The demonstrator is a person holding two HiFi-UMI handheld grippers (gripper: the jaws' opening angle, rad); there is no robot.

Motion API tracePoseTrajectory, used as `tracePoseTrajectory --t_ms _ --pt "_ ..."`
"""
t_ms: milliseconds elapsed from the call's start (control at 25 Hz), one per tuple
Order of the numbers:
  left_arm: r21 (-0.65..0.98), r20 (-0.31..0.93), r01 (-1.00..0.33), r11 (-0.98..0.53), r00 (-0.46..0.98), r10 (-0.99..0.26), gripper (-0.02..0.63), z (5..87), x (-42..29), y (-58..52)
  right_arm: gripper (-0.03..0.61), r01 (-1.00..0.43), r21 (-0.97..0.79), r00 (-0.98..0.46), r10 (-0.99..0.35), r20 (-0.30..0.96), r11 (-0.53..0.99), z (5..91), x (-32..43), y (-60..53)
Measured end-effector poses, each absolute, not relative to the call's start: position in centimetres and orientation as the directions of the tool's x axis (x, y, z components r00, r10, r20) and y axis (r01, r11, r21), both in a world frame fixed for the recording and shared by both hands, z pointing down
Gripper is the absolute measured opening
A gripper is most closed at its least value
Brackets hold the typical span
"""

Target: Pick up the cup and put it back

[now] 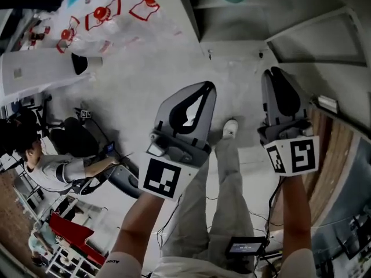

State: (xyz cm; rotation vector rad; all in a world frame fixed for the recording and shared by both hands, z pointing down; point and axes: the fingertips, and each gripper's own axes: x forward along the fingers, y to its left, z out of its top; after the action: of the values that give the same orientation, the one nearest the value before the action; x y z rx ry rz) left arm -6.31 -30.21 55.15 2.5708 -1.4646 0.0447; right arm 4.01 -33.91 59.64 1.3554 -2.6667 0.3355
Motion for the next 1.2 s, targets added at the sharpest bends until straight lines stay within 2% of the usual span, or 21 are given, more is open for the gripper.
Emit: tracePoseTrajectory --t_ms 40,80,120,160,440,640,840,1200 --pt "0.146 0.113 -0.855 -0.497 0.513 -0.851 0.008 55.6 -6.0 -30.3 0.076 -0.797 -0.143 -0.603 -0.769 0.212 0.587 60.2 3.6 -34.1" --pt "0.151 0.111 -0.856 -0.495 0.512 -0.852 0.008 56.0 -5.7 -30.4 0.188 -0.785 -0.146 -0.620 -0.757 0.208 0.602 60.6 3.1 -34.4" --pt "0.156 0.110 -0.857 -0.492 0.510 -0.853 0.008 56.4 -5.5 -30.5 0.265 -0.776 -0.143 -0.630 -0.750 0.202 0.614 60.9 2.7 -34.9" --pt "0.161 0.107 -0.859 -0.486 0.505 -0.856 0.008 56.7 -5.4 -30.7 0.281 -0.775 -0.131 -0.632 -0.750 0.195 0.619 61.1 2.3 -35.6" --pt "0.180 0.080 -0.882 -0.436 0.455 -0.887 0.009 56.3 -6.1 -32.4 0.318 -0.787 -0.037 -0.612 -0.774 0.165 0.615 60.7 -0.3 -43.1" --pt "0.185 0.061 -0.906 -0.380 0.397 -0.916 0.008 54.5 -8.1 -33.0 0.344 -0.785 -0.022 -0.609 -0.767 0.201 0.619 60.6 -2.6 -48.0" --pt "0.184 0.071 -0.924 -0.336 0.354 -0.933 0.008 54.4 -9.8 -33.4 0.347 -0.822 -0.056 -0.566 -0.801 0.197 0.567 60.7 -2.7 -51.9" --pt "0.190 0.106 -0.933 -0.306 0.329 -0.938 0.008 56.1 -10.7 -32.6 0.344 -0.801 -0.047 -0.592 -0.776 0.220 0.597 61.3 -3.7 -52.7"
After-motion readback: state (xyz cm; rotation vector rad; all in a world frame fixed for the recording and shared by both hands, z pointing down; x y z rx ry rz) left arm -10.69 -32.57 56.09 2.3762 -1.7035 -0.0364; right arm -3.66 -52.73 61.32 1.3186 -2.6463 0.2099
